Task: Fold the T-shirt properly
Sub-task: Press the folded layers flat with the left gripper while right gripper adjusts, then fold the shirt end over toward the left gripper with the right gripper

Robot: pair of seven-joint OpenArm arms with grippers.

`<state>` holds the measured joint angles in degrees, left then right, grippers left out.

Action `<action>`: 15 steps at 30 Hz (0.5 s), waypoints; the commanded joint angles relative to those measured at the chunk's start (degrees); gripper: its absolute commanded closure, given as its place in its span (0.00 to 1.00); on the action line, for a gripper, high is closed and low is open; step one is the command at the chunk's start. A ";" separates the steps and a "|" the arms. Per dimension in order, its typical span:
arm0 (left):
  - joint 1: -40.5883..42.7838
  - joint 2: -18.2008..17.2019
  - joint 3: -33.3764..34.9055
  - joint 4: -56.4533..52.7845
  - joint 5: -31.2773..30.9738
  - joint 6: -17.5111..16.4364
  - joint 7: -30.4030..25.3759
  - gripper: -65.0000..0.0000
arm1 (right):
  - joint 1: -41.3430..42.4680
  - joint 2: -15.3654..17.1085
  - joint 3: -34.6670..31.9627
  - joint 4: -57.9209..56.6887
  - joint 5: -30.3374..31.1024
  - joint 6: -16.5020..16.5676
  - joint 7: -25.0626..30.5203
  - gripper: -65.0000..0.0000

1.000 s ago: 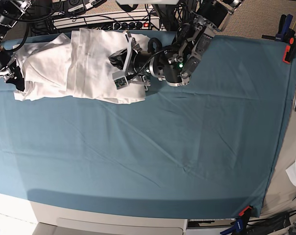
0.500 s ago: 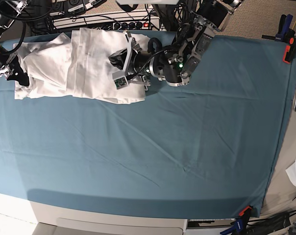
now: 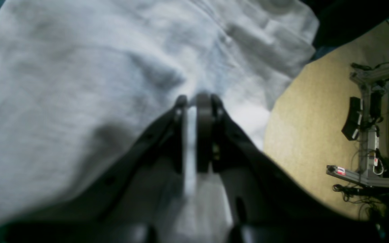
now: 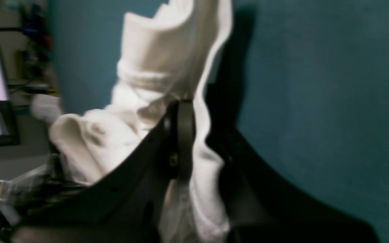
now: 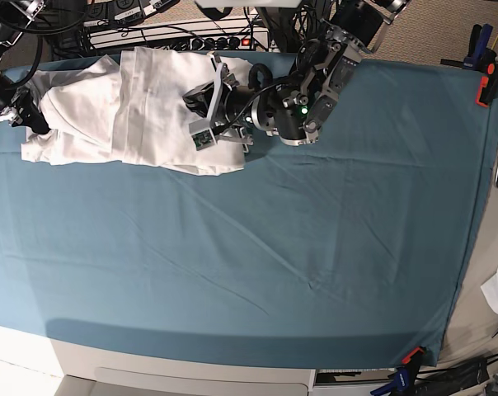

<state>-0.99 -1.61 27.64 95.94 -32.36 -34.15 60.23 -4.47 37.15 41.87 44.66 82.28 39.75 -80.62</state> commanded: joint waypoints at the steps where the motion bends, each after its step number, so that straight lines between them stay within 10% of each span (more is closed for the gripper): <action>1: -0.76 0.63 -0.07 1.31 -1.07 -0.11 -0.42 0.89 | 0.48 1.86 0.72 0.66 2.72 0.25 0.62 1.00; 15: -0.59 0.15 -3.58 5.62 -0.90 0.94 2.34 0.89 | -8.92 0.92 6.62 25.20 2.72 0.25 0.62 1.00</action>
<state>-0.82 -1.93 24.10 100.49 -32.16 -33.04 63.44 -13.78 36.32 47.94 69.25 82.65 39.68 -81.06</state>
